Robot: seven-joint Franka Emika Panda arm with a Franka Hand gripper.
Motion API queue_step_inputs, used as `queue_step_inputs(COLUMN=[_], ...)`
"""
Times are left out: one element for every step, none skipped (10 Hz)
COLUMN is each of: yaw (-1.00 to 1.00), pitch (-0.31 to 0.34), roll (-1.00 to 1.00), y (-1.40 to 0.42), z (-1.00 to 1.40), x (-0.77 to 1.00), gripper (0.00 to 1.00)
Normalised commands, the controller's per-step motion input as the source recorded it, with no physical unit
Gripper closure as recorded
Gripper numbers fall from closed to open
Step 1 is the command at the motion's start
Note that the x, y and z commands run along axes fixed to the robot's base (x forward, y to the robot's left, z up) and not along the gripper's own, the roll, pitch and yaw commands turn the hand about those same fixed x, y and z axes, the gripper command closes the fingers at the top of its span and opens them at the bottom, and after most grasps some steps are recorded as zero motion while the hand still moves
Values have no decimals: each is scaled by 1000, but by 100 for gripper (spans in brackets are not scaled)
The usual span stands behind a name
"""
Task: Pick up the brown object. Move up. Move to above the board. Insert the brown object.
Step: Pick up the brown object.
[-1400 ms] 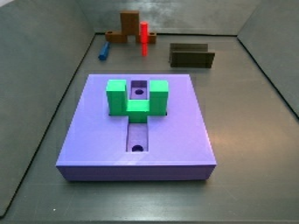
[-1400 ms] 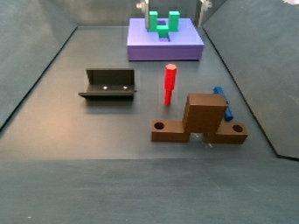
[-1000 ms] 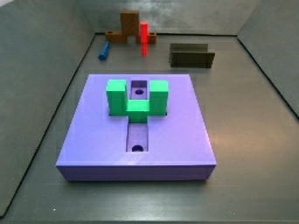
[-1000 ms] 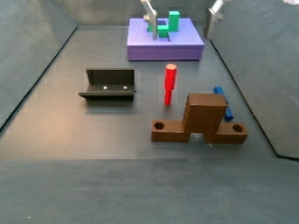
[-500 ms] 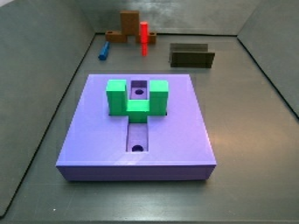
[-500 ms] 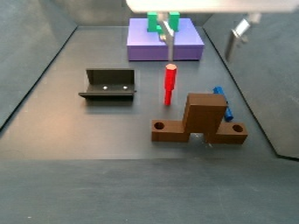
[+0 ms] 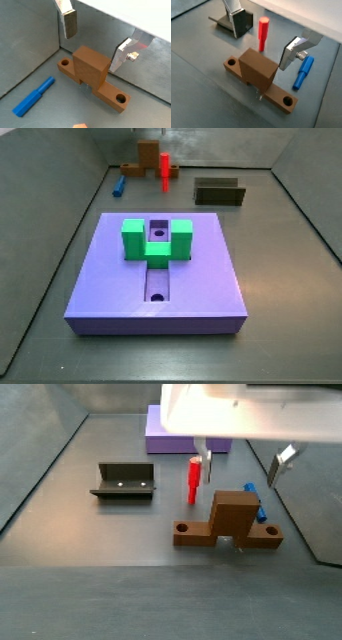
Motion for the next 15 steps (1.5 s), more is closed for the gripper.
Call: queue_step_inputs(yaw=[0,-3,0,0,0,0,0,3,51,143,211,229,229,134,77], pitch=[-47,-37,-27,-20,0,0,0,0,-19,-20,0,0,0,0,0], roll=[0,0,0,-13,-23,-26,-29,-17,0,0,0,0,0,0,0], y=[211,240,229,169,63,14,0,0,0,0,0,0,0,-40,-91], z=[-266,-257,-220,-154,-100,-83,-80,-97,-209,-229,-191,-131,-111,-94,-86], x=[-46,-43,-6,0,31,57,69,71,51,80,131,134,114,17,0], gripper=[0,0,0,0,0,0,0,0,0,0,0,0,0,0,0])
